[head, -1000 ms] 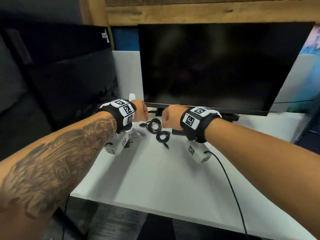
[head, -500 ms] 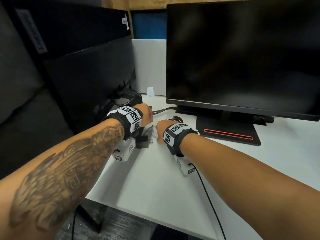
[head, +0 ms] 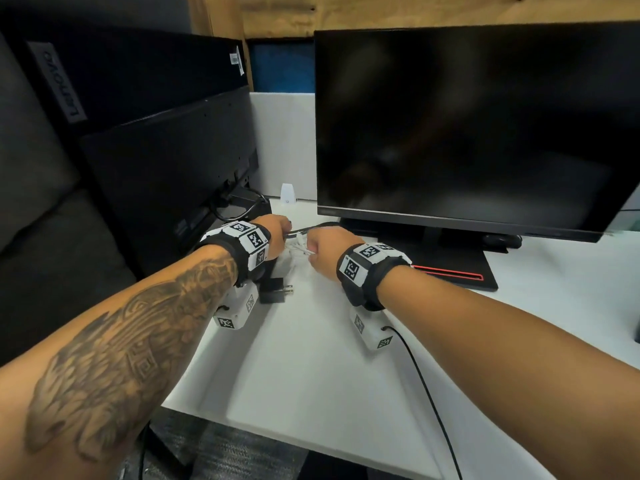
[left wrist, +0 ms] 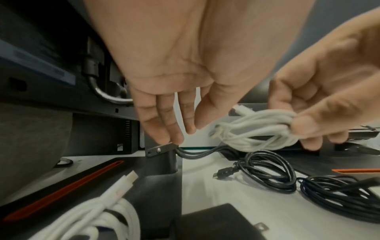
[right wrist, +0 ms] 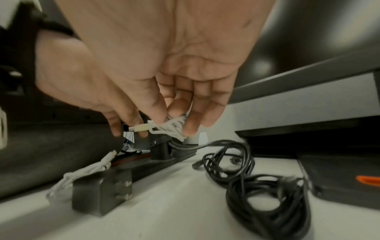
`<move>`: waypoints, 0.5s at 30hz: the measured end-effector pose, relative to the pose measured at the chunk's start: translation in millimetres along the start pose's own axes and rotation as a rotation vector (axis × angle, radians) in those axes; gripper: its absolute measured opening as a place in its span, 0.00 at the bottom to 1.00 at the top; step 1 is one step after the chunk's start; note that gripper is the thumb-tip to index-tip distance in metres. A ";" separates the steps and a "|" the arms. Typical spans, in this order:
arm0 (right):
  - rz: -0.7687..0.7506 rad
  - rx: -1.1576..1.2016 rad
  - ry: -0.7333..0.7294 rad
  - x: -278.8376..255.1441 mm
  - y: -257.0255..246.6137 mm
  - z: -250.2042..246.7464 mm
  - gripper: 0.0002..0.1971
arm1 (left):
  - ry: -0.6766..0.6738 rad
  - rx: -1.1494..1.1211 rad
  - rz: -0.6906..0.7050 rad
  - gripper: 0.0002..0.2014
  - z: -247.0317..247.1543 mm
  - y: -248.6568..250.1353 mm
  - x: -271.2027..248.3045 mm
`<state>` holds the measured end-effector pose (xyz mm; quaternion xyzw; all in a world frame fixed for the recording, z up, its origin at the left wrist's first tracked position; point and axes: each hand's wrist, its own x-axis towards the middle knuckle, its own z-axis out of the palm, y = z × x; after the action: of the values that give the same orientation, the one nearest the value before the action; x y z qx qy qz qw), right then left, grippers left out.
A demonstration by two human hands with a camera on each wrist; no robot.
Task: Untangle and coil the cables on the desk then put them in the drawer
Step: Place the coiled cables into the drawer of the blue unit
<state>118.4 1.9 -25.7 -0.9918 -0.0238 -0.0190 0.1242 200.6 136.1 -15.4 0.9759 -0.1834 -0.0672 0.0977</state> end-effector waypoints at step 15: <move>0.204 -0.096 0.311 -160.2 87.6 -173.6 0.06 | 0.203 -0.137 0.651 0.25 -76.8 192.5 -69.4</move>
<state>-42.5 -132.7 113.9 -0.9790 0.0970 -0.1604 0.0801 82.9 -1.3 107.3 0.8591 -0.4695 0.0528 0.1969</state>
